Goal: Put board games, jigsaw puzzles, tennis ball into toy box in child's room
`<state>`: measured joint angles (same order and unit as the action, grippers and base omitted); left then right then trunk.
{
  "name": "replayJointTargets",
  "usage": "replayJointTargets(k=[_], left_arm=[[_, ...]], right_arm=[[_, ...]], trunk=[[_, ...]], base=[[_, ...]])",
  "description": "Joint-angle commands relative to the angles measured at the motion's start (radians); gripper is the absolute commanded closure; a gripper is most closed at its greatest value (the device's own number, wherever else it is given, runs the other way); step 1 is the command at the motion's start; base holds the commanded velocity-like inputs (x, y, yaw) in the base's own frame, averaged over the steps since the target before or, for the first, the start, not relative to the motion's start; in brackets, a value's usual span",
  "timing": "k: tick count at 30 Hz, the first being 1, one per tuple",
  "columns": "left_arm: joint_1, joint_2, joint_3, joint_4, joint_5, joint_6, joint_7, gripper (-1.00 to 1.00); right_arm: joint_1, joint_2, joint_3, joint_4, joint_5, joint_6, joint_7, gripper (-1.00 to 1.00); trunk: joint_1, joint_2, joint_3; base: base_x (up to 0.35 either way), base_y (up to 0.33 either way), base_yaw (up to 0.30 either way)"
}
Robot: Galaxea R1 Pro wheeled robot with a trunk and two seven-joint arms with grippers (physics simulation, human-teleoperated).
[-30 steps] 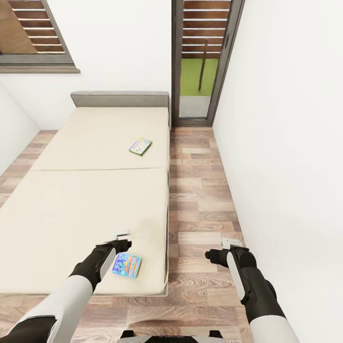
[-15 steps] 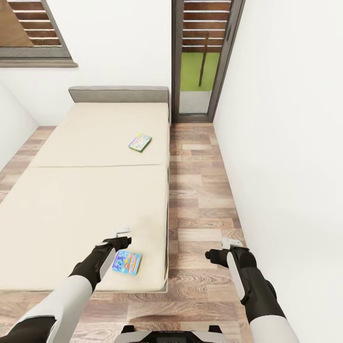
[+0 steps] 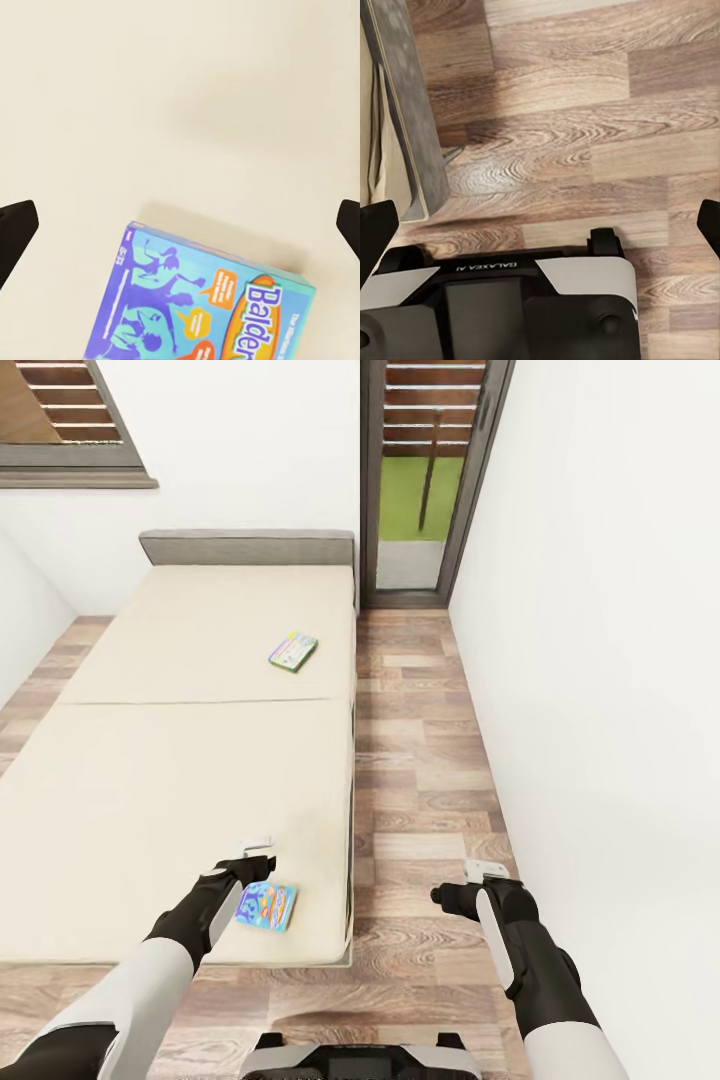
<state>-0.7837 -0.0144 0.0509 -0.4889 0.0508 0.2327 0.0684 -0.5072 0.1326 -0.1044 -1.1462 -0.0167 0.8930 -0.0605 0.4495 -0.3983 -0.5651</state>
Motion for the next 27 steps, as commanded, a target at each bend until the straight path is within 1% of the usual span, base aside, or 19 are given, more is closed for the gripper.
replayJointTargets(k=[1,8,27], left_arm=[[0.000,-0.001,0.003,-0.002,0.005,0.004,0.002,-1.00],[0.000,0.000,0.003,-0.001,-0.001,-0.005,0.002,-1.00],[0.000,0.004,0.006,0.000,-0.002,-0.007,-0.003,-1.00]], right_arm=[[-0.001,0.001,-0.001,-0.001,-0.002,0.004,-0.004,-1.00],[-0.001,0.001,-0.001,-0.001,-0.002,0.004,-0.004,-1.00],[-0.001,0.001,-0.001,-0.001,0.000,0.003,-0.004,-1.00]], trunk=[[0.000,-0.002,-0.003],[0.000,-0.002,-0.014],[0.000,-0.002,-0.046]], base=[[0.000,0.000,0.000],[0.000,0.000,0.000],[0.000,0.000,0.000]])
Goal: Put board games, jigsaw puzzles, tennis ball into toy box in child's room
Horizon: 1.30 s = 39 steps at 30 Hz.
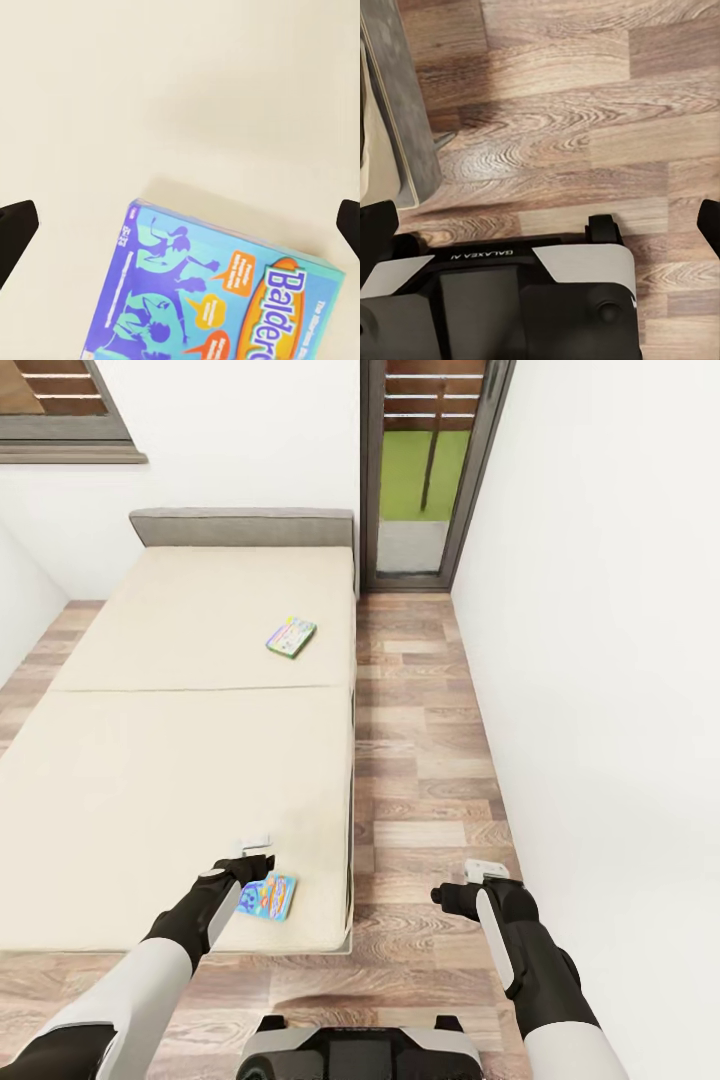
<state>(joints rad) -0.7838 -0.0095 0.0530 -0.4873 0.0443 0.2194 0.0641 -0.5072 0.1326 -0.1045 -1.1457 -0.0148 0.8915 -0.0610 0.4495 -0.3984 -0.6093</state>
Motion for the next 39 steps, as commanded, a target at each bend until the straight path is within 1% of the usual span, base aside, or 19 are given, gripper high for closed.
replayJointTargets(k=[1,8,15,18,19,25,30,34,39], left_arm=[[0.000,0.002,0.004,-0.002,0.005,0.006,0.001,-1.00],[0.000,0.010,0.006,-0.002,0.005,0.006,-0.002,-1.00],[0.000,0.012,0.007,-0.002,0.003,0.007,-0.005,-1.00],[0.000,0.013,0.007,-0.002,-0.014,0.006,-0.019,-1.00],[0.000,0.013,0.008,-0.002,-0.027,0.006,-0.030,-1.00],[-0.001,0.013,0.010,-0.004,-0.074,0.006,-0.076,-1.00],[-0.001,0.013,0.011,-0.011,-0.089,0.006,-0.093,-1.00],[-0.002,0.013,0.011,-0.013,-0.091,0.007,-0.096,-1.00],[-0.028,0.013,0.010,-0.014,-0.093,0.010,-0.097,-1.00]], right_arm=[[-0.001,0.001,-0.001,-0.001,-0.003,0.004,-0.004,-1.00],[-0.001,0.001,-0.001,-0.001,-0.004,0.002,-0.003,-1.00],[-0.001,0.001,-0.001,-0.001,-0.004,0.003,-0.003,-1.00],[-0.001,0.000,-0.001,-0.001,-0.004,0.002,-0.003,-1.00],[0.000,0.000,-0.001,-0.001,-0.004,0.002,-0.003,-1.00],[0.000,0.000,-0.001,-0.001,-0.005,0.002,-0.003,-1.00],[0.000,-0.001,-0.001,-0.001,-0.005,0.003,-0.003,-1.00],[0.000,-0.001,-0.001,-0.001,-0.005,0.002,-0.003,-1.00],[-0.001,-0.001,-0.001,-0.001,-0.004,0.001,-0.003,-1.00]], trunk=[[0.000,-0.002,-0.003],[0.000,-0.002,-0.014],[0.000,-0.002,-0.026],[0.000,-0.002,-0.031],[0.000,-0.002,-0.032],[0.000,-0.002,-0.042],[0.000,-0.002,-0.050],[0.000,-0.002,-0.057],[0.000,-0.002,-0.065]], base=[[0.000,0.000,0.000],[0.000,0.000,0.000],[0.000,0.000,0.000],[0.000,0.000,0.000],[0.000,0.000,0.000],[0.000,0.000,0.000],[0.000,0.000,0.000],[0.000,0.000,0.000],[0.000,0.000,0.000]])
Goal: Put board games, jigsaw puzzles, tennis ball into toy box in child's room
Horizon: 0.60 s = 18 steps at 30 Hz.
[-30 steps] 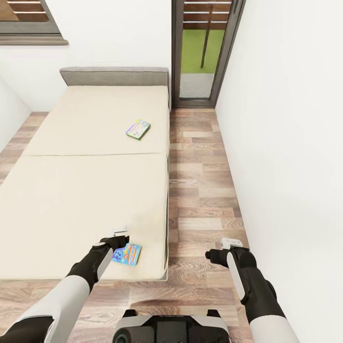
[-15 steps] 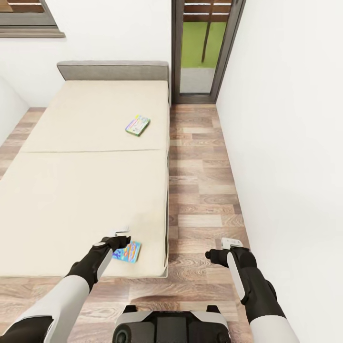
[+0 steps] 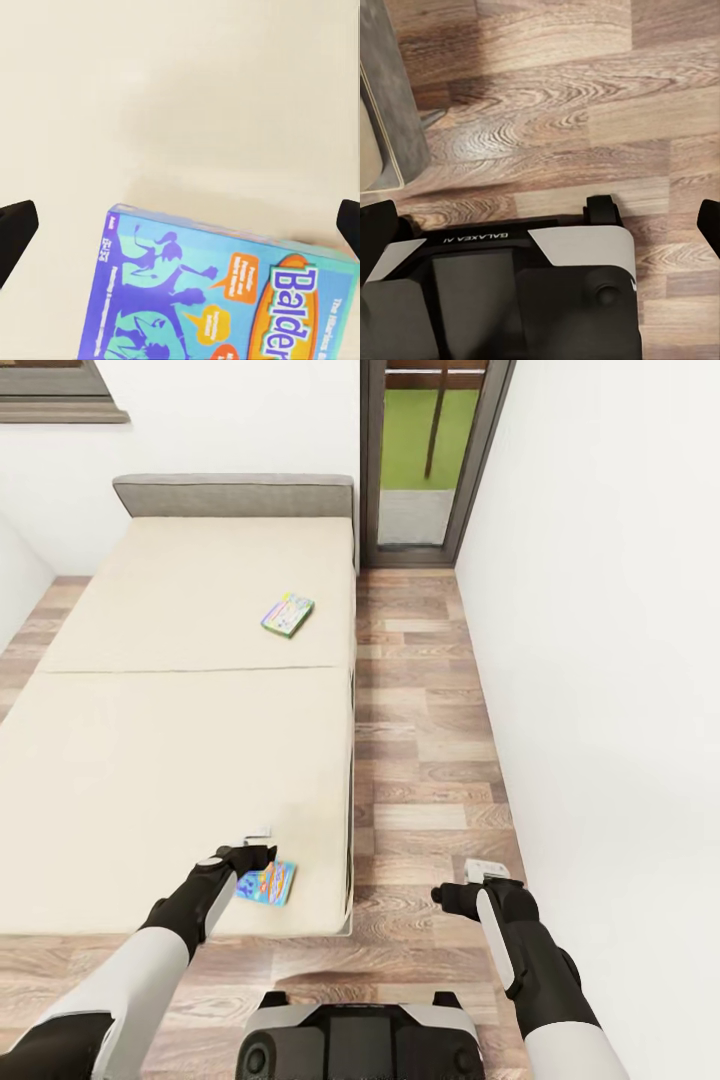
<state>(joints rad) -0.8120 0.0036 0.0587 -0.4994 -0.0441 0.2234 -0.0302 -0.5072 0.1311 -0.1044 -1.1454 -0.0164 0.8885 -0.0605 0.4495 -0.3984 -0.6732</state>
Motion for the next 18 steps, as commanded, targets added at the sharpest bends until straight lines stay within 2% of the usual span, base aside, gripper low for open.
replayJointTargets(k=[1,18], left_arm=[[-0.005,-0.001,0.004,-0.002,-0.005,0.006,-0.003,-1.00],[-0.040,-0.001,0.005,-0.001,-0.005,0.009,-0.002,-1.00]], right_arm=[[0.000,0.001,-0.001,-0.001,-0.002,0.004,-0.004,-1.00],[0.000,0.001,-0.001,-0.001,-0.002,0.004,-0.004,-1.00]], trunk=[[0.000,-0.002,-0.003],[0.000,-0.002,-0.031]], base=[[0.000,0.000,0.000],[0.000,0.000,0.000]])
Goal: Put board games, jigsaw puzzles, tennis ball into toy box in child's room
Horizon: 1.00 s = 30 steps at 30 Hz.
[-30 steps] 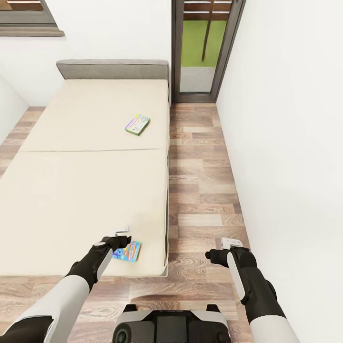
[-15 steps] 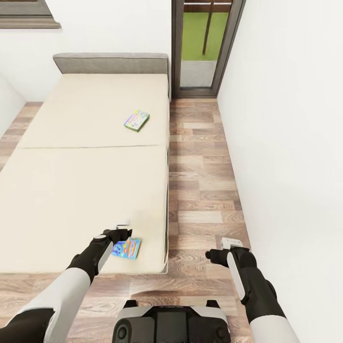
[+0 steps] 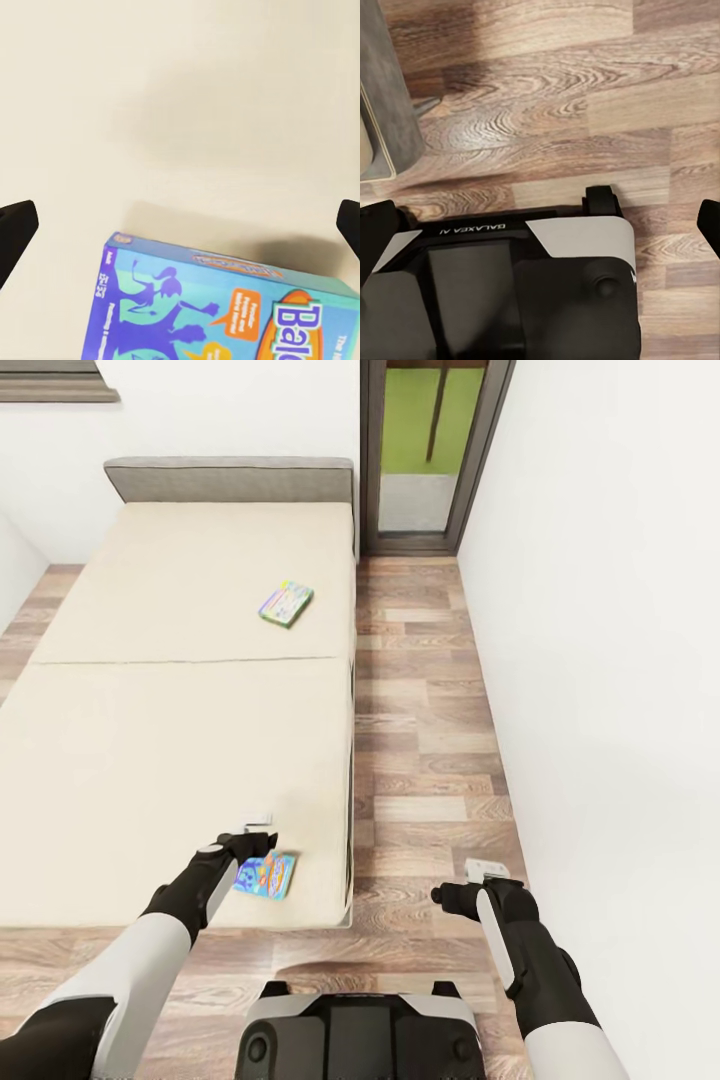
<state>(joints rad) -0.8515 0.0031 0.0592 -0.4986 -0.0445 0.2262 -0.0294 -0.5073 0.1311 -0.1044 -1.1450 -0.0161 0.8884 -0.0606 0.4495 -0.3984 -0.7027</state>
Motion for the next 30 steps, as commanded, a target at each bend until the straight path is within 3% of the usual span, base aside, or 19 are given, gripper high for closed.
replayJointTargets(k=[1,23,30], left_arm=[[-0.001,-0.001,0.004,-0.002,-0.005,0.004,-0.003,-1.00],[-0.003,-0.002,-0.001,-0.001,-0.010,-0.002,0.005,-1.00],[-0.003,-0.002,-0.003,-0.001,-0.011,-0.048,0.003,-1.00]], right_arm=[[0.000,0.001,-0.001,-0.001,-0.002,0.004,-0.004,-1.00],[0.000,0.001,-0.001,-0.001,-0.003,0.004,-0.004,-1.00],[0.000,0.001,-0.002,-0.002,-0.008,0.003,-0.003,-1.00]], trunk=[[0.000,-0.002,-0.003],[0.000,-0.002,-0.039],[0.000,-0.002,-0.049]], base=[[0.000,0.000,0.000],[0.000,0.000,0.000],[0.000,0.000,0.000]])
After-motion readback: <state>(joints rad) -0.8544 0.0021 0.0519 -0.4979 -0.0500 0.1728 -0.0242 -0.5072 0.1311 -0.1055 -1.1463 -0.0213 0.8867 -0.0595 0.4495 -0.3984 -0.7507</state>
